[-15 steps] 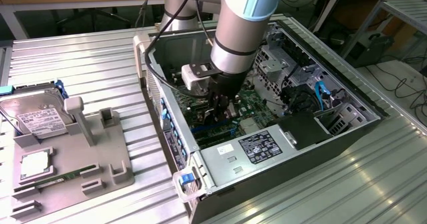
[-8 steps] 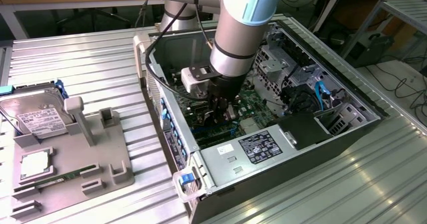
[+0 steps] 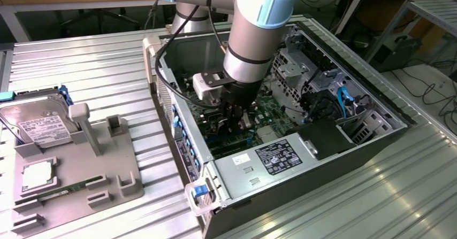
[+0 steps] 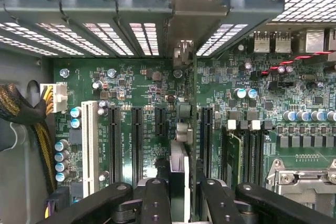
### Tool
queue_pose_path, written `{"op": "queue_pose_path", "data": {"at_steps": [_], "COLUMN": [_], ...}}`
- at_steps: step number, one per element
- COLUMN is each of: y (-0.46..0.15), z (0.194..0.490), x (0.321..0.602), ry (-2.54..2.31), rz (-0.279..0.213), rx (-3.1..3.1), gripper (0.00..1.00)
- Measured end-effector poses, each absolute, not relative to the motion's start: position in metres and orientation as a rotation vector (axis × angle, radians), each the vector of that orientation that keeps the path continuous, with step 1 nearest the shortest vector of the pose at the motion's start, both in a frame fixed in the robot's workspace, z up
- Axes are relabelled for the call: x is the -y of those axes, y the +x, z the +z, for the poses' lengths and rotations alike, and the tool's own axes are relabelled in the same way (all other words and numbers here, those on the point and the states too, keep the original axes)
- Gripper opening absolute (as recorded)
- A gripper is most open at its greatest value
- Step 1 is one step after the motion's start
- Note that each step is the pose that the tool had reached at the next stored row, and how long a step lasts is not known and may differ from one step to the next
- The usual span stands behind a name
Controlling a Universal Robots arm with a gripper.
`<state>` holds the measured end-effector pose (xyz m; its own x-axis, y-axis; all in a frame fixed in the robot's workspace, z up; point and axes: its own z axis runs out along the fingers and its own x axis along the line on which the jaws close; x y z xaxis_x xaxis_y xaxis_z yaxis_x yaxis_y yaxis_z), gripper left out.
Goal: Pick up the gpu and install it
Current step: 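Insert the gpu into the slot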
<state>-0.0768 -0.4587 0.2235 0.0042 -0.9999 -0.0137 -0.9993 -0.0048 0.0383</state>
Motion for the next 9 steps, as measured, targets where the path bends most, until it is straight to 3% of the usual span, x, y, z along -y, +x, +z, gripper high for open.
{"op": "queue_pose_path", "data": {"at_steps": [6,7,9], "y": [-0.0769,-0.077,-0.0769], "z": [0.2228,0.2235,0.2259], "x": [0.4585,0.4587,0.4587], "ry": [2.215,2.214,2.214], "rz": [-0.058,-0.057,-0.056], "rx": [2.205,2.205,2.204], "gripper": [0.29,0.35,0.35]}}
